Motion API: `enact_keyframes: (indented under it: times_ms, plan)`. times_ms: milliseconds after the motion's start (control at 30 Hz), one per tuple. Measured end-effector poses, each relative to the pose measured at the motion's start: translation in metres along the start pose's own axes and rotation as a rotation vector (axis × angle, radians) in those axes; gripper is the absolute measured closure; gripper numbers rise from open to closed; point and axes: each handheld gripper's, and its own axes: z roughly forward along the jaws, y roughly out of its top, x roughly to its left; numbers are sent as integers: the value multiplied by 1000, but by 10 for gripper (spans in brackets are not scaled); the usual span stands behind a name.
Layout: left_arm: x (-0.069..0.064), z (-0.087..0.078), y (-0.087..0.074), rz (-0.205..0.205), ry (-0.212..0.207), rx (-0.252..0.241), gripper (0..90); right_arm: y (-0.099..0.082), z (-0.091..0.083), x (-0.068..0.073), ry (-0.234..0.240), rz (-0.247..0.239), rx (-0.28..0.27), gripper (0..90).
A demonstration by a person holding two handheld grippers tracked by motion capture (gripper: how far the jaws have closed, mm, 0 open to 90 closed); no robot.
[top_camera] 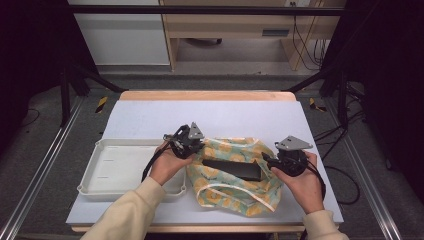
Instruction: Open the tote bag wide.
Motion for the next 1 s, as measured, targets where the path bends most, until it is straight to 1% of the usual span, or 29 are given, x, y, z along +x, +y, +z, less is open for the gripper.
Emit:
enact_keyframes:
  times_ms: [67,100,133,200,267,367,467,567,633,733,833,967,1000]
  plan:
    - [0,-1,0,1,0,1,900,5,-7,3,3,-7,-23,398]
    - [0,-1,0,2,0,1,900,6,-9,4,5,-13,-31,431]
    - [-1,-1,0,2,1,0,900,7,-12,7,15,-23,-41,489]
    - [-1,-2,0,0,-1,0,900,7,-14,12,28,-42,-41,553]
    - [-2,-3,0,0,3,-4,900,4,-13,17,51,-62,-22,636]
    - [-3,-4,0,4,5,0,900,0,-8,20,57,-78,9,710]
    - [-3,-2,-1,16,18,14,900,-9,1,20,63,-73,48,785]
    - [-3,3,-2,7,20,26,900,-15,11,18,71,-68,78,834]
    - [-1,7,-3,0,18,39,900,-18,17,17,73,-66,93,853]
    - [0,12,-4,-2,23,50,900,-21,23,15,76,-49,108,869]
    - [1,17,-6,-2,13,80,899,-25,29,12,79,-41,119,874]
    - [0,20,-7,5,4,99,887,-31,35,11,88,-31,137,877]
    - [0,19,-8,4,4,94,878,-33,37,10,91,-23,146,875]
